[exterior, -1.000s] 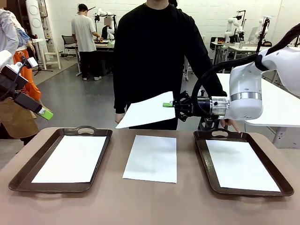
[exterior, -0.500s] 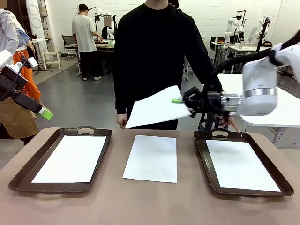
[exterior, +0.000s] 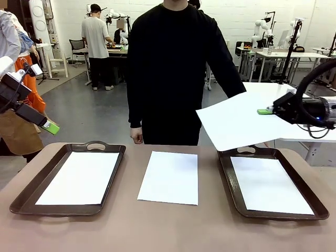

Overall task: Sort the A4 documents.
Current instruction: Place the A4 Paper in the designated Handle tray.

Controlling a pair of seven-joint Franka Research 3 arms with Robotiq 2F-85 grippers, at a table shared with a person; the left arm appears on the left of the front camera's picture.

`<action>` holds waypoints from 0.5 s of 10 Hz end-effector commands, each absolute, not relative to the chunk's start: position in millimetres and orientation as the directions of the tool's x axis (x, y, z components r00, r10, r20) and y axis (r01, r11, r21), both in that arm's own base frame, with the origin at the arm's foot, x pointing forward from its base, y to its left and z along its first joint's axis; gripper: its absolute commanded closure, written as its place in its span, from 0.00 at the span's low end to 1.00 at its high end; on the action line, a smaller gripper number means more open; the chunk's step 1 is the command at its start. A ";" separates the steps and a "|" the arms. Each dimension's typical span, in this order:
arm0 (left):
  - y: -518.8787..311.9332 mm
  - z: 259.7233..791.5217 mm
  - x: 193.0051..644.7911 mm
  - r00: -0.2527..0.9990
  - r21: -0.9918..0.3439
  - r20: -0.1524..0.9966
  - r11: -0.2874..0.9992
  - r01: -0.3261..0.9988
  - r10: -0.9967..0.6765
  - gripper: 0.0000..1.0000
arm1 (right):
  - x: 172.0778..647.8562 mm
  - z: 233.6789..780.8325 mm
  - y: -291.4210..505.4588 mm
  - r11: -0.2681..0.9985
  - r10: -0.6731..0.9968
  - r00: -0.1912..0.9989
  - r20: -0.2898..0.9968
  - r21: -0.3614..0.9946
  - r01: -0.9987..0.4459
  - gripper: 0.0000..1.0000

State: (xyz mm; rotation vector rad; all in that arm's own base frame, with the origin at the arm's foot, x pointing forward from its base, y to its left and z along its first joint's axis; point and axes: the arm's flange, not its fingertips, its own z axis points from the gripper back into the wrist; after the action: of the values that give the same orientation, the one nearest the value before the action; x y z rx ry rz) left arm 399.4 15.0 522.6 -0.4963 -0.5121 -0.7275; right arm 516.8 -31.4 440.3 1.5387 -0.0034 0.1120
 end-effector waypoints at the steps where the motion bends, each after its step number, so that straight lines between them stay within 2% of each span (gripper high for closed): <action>1: 16.4 522.4 399.1 0.632 -0.243 0.597 0.639 0.730 -0.494 0.00 | 515.4 421.3 -31.9 0.036 0.063 0.992 0.113 0.993 -0.115 0.99; 5: 16.4 522.4 399.1 0.632 -0.243 0.597 0.639 0.730 -0.494 0.00 | 506.2 387.7 -52.2 0.056 -0.019 0.989 0.146 0.988 -0.145 0.99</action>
State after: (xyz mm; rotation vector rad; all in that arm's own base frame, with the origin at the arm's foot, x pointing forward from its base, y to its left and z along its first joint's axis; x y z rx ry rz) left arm 399.4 15.1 522.7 -0.4962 -0.5121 -0.7273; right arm 511.6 -49.5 394.2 1.5290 -0.0932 0.0984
